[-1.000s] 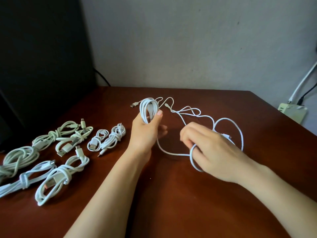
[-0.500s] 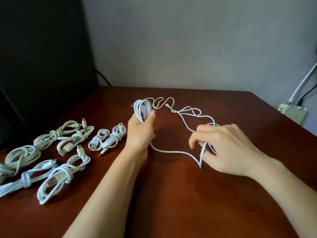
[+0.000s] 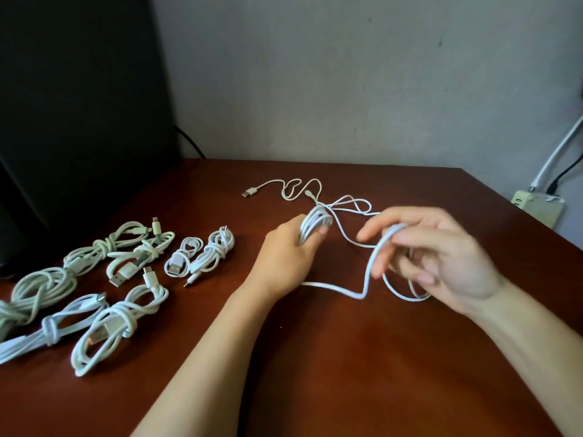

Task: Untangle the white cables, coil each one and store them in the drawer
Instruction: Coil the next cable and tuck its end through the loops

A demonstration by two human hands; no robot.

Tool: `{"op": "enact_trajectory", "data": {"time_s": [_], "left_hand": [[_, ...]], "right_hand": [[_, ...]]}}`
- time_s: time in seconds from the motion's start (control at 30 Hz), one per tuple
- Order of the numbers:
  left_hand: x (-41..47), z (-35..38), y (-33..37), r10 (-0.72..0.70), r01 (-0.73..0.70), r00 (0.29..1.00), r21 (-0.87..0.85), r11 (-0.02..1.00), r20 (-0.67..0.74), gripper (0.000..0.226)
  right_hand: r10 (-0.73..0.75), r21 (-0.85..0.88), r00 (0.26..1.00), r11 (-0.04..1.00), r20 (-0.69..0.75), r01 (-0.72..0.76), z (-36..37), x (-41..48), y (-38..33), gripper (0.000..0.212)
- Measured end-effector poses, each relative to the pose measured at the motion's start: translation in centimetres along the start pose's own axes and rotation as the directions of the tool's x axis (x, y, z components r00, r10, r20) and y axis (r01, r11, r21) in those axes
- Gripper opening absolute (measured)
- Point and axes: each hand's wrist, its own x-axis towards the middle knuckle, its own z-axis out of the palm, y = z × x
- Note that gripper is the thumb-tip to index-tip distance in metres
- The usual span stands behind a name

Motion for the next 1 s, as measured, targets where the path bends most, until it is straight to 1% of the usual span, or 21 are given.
{"op": "enact_trajectory", "data": {"time_s": [0.03, 0.07, 0.1, 0.13, 0.2, 0.27, 0.33, 0.4, 0.53, 0.63, 0.73, 0.8, 0.87, 0.93, 1.0], "left_hand": [[-0.1, 0.0, 0.2, 0.002, -0.002, 1.000, 0.015, 1.000, 0.023, 0.026], [-0.2, 0.0, 0.4, -0.008, 0.007, 0.999, 0.012, 1.000, 0.048, 0.028], [-0.3, -0.1, 0.6, -0.025, 0.026, 0.997, -0.011, 1.000, 0.077, 0.030], [-0.4, -0.1, 0.8, -0.045, 0.050, 0.993, -0.044, 0.998, 0.109, 0.030], [-0.6, -0.3, 1.3, -0.075, 0.095, 0.980, -0.100, 0.991, 0.182, 0.032], [-0.9, -0.6, 1.8, -0.102, 0.141, 0.960, -0.135, 0.981, 0.261, 0.036], [-1.2, -0.9, 2.3, -0.100, 0.171, 0.929, -0.175, 0.970, 0.355, 0.039], [-1.5, -1.1, 2.7, -0.084, 0.177, 0.893, -0.173, 0.969, 0.443, 0.039], [-1.6, -1.0, 3.2, -0.072, 0.167, 0.839, -0.130, 0.977, 0.540, 0.028], [-1.5, -0.8, 3.0, -0.069, 0.200, 0.817, -0.170, 0.965, 0.572, 0.044], [-1.3, -1.0, 2.6, -0.084, 0.261, 0.835, -0.258, 0.930, 0.543, 0.048], [-1.1, -1.2, 2.4, -0.116, 0.320, 0.851, -0.330, 0.888, 0.512, 0.047], [-0.8, -1.3, 2.3, -0.175, 0.412, 0.850, -0.418, 0.810, 0.498, 0.046], [-0.5, -1.5, 2.3, -0.229, 0.496, 0.837, -0.513, 0.700, 0.497, 0.047], [-0.2, -1.8, 2.4, -0.250, 0.535, 0.832, -0.598, 0.596, 0.495, 0.046]], "right_hand": [[-0.030, 0.076, 0.997, 0.996, -0.075, 0.035, -0.4, 0.1, 0.3, 0.022], [-0.058, 0.133, 0.992, 0.988, -0.111, 0.073, -0.7, -0.1, 0.1, 0.028], [-0.063, 0.151, 0.977, 0.984, -0.203, 0.095, -0.9, -0.1, -0.3, 0.028], [-0.083, 0.153, 0.951, 0.979, -0.297, 0.133, -1.0, 0.0, -0.3, 0.023], [-0.097, 0.105, 0.884, 0.981, -0.457, 0.161, -0.8, 0.1, -0.3, 0.008], [-0.110, 0.028, 0.797, 0.987, -0.594, 0.157, -0.7, 0.3, 0.0, 0.008], [-0.115, -0.005, 0.738, 0.989, -0.665, 0.149, -0.6, 0.5, 0.1, 0.013], [-0.120, -0.019, 0.699, 0.988, -0.705, 0.151, -0.6, 0.6, 0.2, 0.017], [-0.115, -0.008, 0.682, 0.987, -0.722, 0.158, -0.4, 0.7, 0.0, 0.017], [-0.093, 0.009, 0.688, 0.990, -0.720, 0.143, -0.6, 0.7, -0.1, 0.018], [-0.109, -0.020, 0.684, 0.990, -0.721, 0.137, -1.1, 0.7, 0.1, 0.027], [-0.186, -0.147, 0.686, 0.982, -0.703, 0.116, -1.3, 0.6, 0.2, 0.034], [-0.294, -0.326, 0.711, 0.940, -0.638, 0.097, -1.4, 0.4, 0.6, 0.037], [-0.406, -0.507, 0.754, 0.854, -0.516, 0.113, -1.2, 0.1, 0.9, 0.030], [-0.499, -0.698, 0.791, 0.704, -0.353, 0.133, -0.8, -0.1, 1.2, 0.024]]}}
